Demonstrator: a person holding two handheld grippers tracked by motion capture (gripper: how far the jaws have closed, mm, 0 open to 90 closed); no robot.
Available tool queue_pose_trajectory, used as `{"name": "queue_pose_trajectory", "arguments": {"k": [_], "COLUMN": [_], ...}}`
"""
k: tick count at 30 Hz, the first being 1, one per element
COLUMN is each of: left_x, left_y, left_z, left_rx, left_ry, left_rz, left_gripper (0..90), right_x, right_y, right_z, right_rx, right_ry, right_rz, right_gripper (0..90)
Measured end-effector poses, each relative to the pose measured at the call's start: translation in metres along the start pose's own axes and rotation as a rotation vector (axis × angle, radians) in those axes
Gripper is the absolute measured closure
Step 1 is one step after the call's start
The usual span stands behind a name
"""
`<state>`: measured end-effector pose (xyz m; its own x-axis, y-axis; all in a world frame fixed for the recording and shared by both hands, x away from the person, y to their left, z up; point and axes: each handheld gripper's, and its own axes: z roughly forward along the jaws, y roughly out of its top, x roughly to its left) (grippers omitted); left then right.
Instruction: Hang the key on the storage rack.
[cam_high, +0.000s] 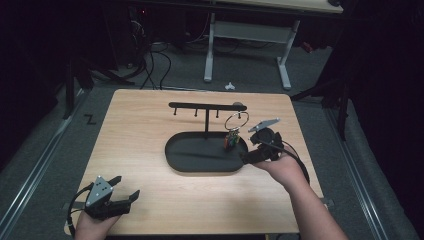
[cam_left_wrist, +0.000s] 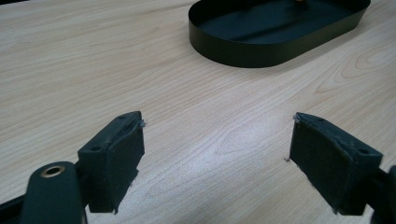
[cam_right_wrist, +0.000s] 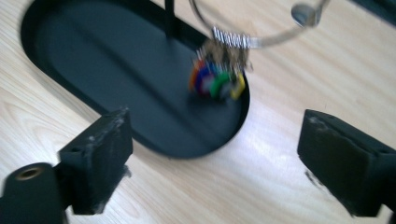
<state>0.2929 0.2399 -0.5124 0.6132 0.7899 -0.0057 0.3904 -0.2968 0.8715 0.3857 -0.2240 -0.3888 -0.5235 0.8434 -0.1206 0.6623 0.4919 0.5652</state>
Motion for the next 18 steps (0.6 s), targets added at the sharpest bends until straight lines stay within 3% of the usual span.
{"name": "queue_pose_trajectory", "arguments": {"k": [6,9,10,15,18], "left_x": [-0.001,-0.001,-0.001,-0.003,-0.003], "left_y": [0.000,0.000,0.000,0.000,0.000], "left_z": [0.002,0.002,0.002,0.004,0.004], "left_rx": [0.005,0.009,0.009,0.012,0.012], "left_ry": [-0.001,-0.003,-0.003,-0.005,-0.004], "left_rz": [0.003,0.005,0.005,0.010,0.012], "left_gripper": [18.2,18.2,18.1,17.9,17.9], "right_x": [0.004,0.014,0.014,0.024,0.030], "right_y": [-0.032,-0.057,-0.057,-0.089,-0.104], "right_z": [0.016,0.030,0.030,0.049,0.059], "right_rx": [-0.033,-0.068,-0.068,-0.108,-0.111], "right_ry": [0.023,-0.004,-0.004,0.018,0.016], "right_rz": [0.029,0.030,0.030,0.102,0.103], "right_gripper": [8.0,5.8,5.8,4.6,4.4]}}
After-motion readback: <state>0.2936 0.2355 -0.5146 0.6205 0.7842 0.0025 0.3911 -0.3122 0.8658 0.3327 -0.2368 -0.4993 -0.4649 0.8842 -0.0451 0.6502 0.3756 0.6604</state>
